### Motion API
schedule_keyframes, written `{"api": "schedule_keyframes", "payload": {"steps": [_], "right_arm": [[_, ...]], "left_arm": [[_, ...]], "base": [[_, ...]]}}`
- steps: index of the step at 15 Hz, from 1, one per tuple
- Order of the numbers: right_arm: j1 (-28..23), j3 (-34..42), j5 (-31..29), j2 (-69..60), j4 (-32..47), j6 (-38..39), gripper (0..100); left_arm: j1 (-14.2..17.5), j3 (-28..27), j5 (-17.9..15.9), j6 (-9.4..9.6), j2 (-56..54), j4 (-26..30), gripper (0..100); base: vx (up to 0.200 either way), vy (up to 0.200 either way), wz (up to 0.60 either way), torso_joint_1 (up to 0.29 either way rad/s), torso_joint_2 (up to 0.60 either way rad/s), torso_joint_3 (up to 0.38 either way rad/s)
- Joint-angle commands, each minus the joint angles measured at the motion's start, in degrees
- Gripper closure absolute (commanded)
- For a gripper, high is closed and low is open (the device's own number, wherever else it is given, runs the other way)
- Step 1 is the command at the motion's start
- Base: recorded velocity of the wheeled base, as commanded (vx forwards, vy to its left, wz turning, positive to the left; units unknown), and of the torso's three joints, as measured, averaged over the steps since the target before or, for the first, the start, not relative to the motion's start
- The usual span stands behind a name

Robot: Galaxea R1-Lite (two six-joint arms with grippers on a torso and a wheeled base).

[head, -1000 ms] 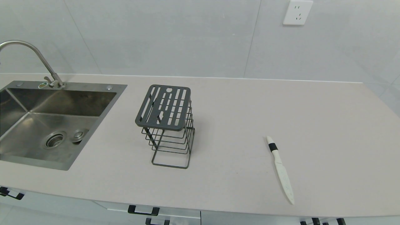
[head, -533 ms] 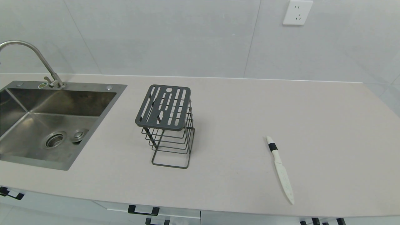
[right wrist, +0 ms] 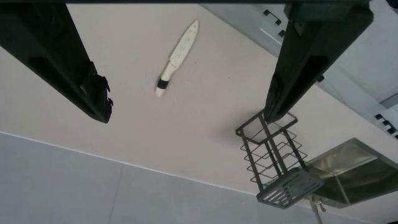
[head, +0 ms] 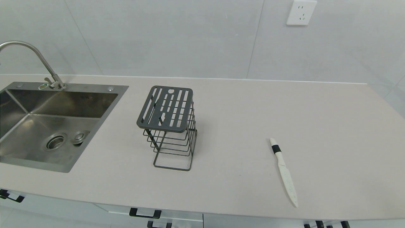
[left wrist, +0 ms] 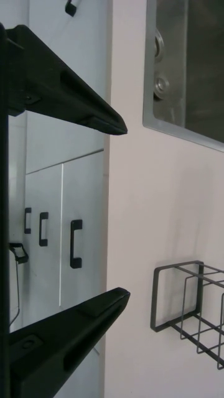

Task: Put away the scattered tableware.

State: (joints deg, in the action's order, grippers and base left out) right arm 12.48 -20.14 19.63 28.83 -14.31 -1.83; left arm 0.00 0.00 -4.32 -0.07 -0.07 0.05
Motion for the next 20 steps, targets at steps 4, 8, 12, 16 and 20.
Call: {"api": "schedule_keyframes", "payload": {"steps": [4,8,12,16,20], "right_arm": [[4.4,-3.4,0.0,10.0,0.0,0.0,0],[4.6,-4.4,0.0,14.7,-0.5,-0.5,0],[6.6,-2.0,3.8,22.3,-12.8,-4.0,0],[8.3,1.2,4.9,32.2,-26.7,-6.4,0],[8.0,-3.8,3.9,39.5,-14.9,-6.5,0]], "left_arm": [[0.0,0.0,0.0,-0.01,0.1,0.0,0],[0.0,0.0,-0.1,-0.01,0.1,0.0,0],[0.0,0.0,-0.1,0.07,0.1,0.0,0],[0.0,0.0,-0.1,0.07,0.1,0.0,0],[0.0,0.0,-0.1,0.07,0.1,0.0,0]], "base": [[0.000,0.000,0.00,0.000,0.00,0.000],[0.000,0.000,0.00,0.000,0.00,0.000],[0.000,0.000,0.00,0.000,0.00,0.000],[0.000,0.000,0.00,0.000,0.00,0.000],[0.000,0.000,0.00,0.000,0.00,0.000]]}}
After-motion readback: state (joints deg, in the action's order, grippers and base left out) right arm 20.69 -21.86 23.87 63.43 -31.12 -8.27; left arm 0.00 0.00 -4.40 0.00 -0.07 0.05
